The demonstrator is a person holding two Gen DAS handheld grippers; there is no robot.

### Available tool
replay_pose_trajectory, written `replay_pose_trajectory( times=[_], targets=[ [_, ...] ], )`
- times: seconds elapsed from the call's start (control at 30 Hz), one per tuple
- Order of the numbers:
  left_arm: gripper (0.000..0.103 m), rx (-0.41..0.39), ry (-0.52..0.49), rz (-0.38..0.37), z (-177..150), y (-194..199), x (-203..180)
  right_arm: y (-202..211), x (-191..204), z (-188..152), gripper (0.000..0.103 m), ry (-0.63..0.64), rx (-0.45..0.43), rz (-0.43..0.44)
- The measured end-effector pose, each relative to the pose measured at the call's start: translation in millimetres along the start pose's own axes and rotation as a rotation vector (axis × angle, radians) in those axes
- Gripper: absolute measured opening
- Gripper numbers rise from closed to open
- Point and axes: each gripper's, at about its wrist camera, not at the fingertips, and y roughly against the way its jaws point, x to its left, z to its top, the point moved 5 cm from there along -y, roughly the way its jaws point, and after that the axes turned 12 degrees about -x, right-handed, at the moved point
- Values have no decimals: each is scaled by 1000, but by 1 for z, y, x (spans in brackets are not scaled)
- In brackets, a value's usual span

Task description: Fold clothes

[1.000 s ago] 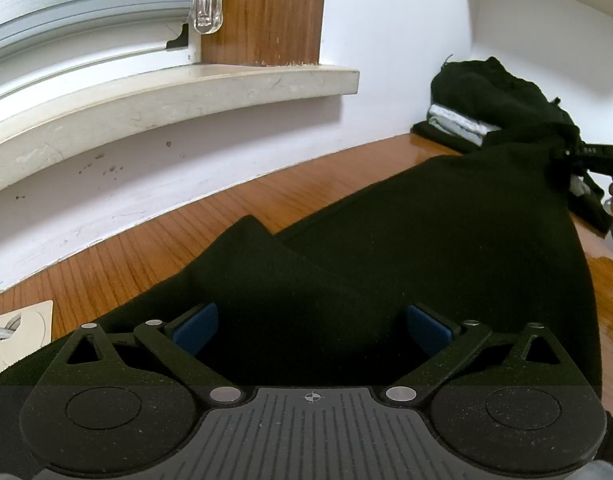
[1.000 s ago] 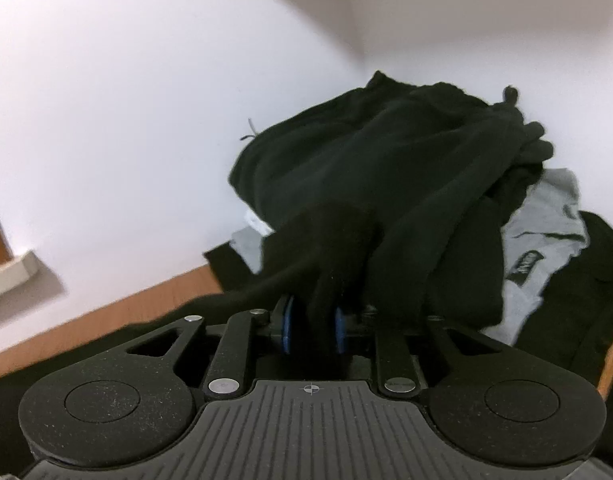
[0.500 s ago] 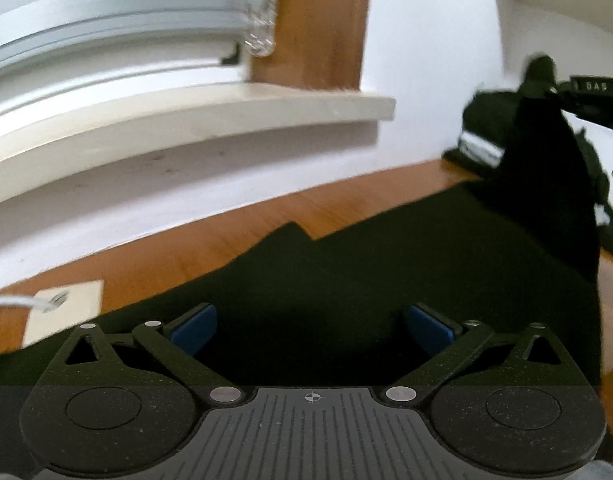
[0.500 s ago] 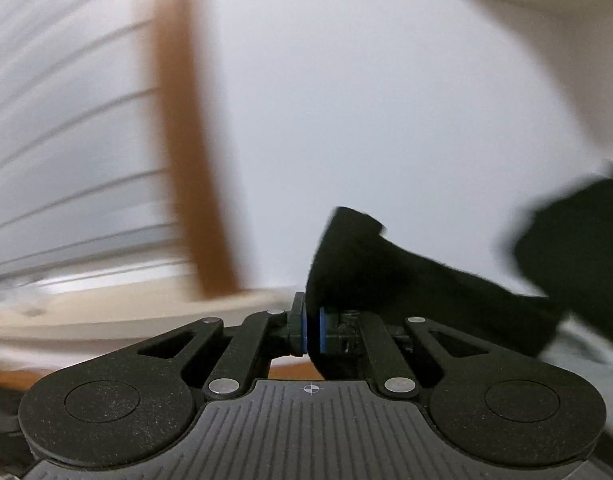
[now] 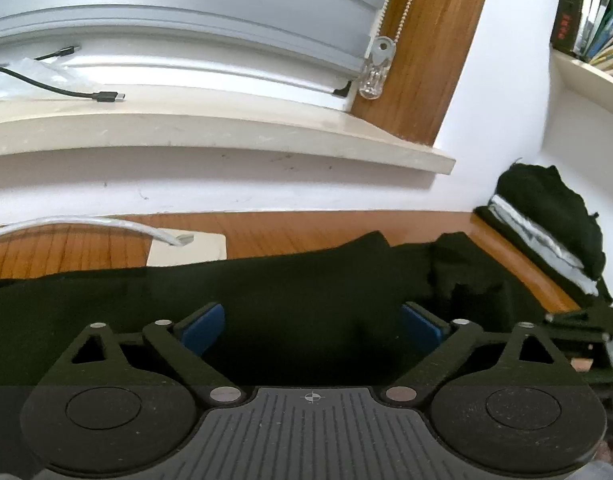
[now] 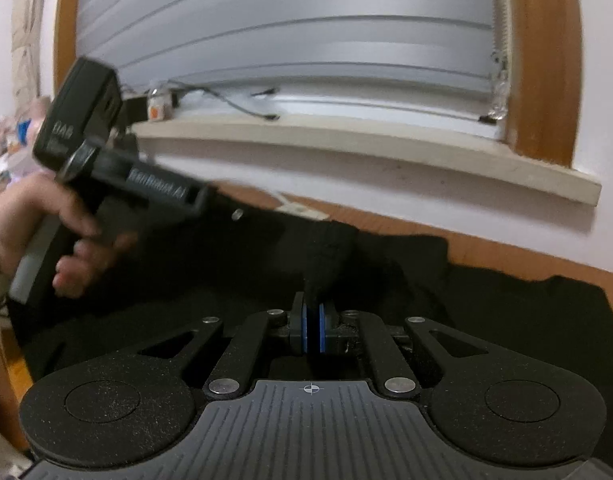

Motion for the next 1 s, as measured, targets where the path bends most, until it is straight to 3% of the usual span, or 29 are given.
replay_pose_trajectory(
  times=[0.17, 0.27, 0.43, 0.67, 0.87, 1.0],
  targets=[
    [82, -7, -3, -62, 4, -5, -20, 7, 8, -5, 7, 42, 18, -10],
    [70, -15, -50, -98, 8, -12, -41, 10, 9, -12, 8, 61, 20, -30],
    [62, -17, -160, -156, 20, -18, -82, 20, 10, -18, 8, 52, -2, -42],
    [63, 3, -377, -256, 32, -24, -150, 40, 2, -14, 8, 32, -52, -62],
    [68, 101, -533, -325, 15, -42, -199, 53, -2, -18, 8, 7, -74, -74],
    [68, 186, -615, -346, 1, -58, -212, 55, -7, -22, 8, -16, -70, -75]
  ],
)
